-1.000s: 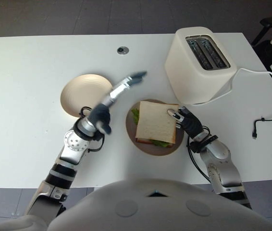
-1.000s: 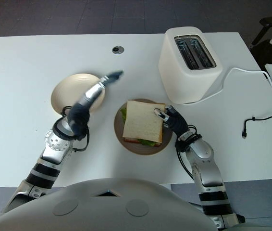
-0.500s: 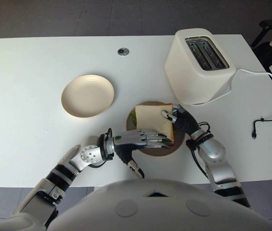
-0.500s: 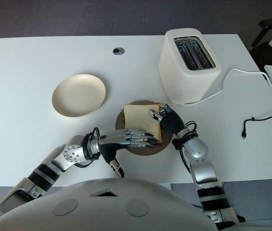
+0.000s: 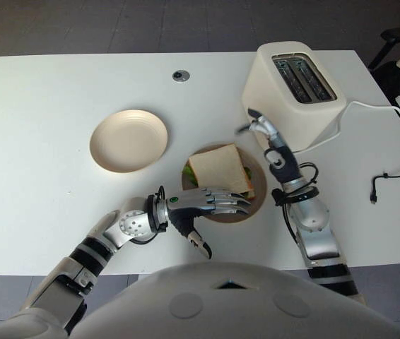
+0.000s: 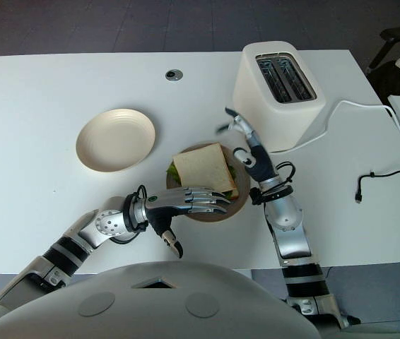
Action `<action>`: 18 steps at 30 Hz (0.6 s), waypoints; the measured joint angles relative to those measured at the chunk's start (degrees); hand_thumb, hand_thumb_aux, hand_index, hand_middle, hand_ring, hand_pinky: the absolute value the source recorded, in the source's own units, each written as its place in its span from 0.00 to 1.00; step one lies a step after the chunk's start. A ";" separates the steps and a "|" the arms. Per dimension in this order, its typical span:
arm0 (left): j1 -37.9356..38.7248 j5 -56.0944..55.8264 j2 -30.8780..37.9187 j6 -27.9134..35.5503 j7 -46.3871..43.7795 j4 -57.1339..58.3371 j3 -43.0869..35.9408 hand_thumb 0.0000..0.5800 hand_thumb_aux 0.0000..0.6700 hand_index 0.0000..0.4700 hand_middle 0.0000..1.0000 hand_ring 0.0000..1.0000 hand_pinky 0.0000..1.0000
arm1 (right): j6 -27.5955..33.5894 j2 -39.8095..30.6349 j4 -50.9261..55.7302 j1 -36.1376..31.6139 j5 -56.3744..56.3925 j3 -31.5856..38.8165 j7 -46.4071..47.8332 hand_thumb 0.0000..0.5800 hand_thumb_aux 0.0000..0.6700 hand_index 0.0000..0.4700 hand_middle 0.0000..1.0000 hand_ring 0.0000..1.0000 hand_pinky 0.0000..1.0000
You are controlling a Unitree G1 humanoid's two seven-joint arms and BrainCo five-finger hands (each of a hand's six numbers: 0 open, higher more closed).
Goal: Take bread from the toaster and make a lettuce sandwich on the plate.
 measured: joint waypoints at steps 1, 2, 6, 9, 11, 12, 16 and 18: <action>0.00 0.41 0.01 0.01 0.26 -0.12 0.12 0.00 0.00 0.00 0.00 0.00 0.00 | -0.45 0.00 -0.37 -0.01 0.14 -0.25 0.03 0.00 0.00 0.00 0.00 0.00 0.00; -0.01 0.58 0.04 0.11 0.63 -0.25 0.32 0.00 0.00 0.00 0.00 0.00 0.00 | -1.01 0.00 -0.89 -0.08 0.38 -0.27 0.31 0.00 0.00 0.00 0.00 0.00 0.00; -0.08 2.73 0.05 0.45 2.84 -0.74 1.69 0.40 0.23 0.23 0.00 0.00 0.00 | -2.86 -0.04 -1.95 -0.14 2.87 -0.12 2.22 0.00 0.00 0.00 0.00 0.00 0.00; -0.26 0.77 -0.40 0.38 5.36 -0.70 4.53 1.00 1.00 1.00 0.22 0.22 0.22 | -3.25 -0.72 -2.83 0.34 9.83 1.42 7.02 1.00 1.00 1.00 0.83 0.83 0.83; -0.98 -9.51 -0.96 -1.85 6.16 -3.60 5.61 1.00 1.00 1.00 1.00 1.00 1.00 | -3.54 -2.44 -3.59 1.22 17.46 2.58 12.98 1.00 1.00 1.00 1.00 1.00 1.00; -1.49 -14.68 -0.93 -2.61 5.87 -5.50 5.68 1.00 1.00 1.00 1.00 1.00 1.00 | -3.59 -3.38 -4.28 1.85 21.23 2.86 15.76 1.00 1.00 1.00 1.00 1.00 1.00; -1.49 -34.29 3.37 -3.43 0.63 -12.18 4.05 1.00 1.00 1.00 1.00 1.00 1.00 | -0.60 -8.97 -7.87 3.88 36.68 2.82 28.85 1.00 1.00 1.00 1.00 1.00 1.00; -0.11 -41.94 6.49 -3.16 -3.98 -15.79 1.53 1.00 1.00 1.00 1.00 1.00 1.00 | 0.36 -13.34 -8.05 5.98 39.48 2.70 36.00 1.00 1.00 1.00 1.00 1.00 1.00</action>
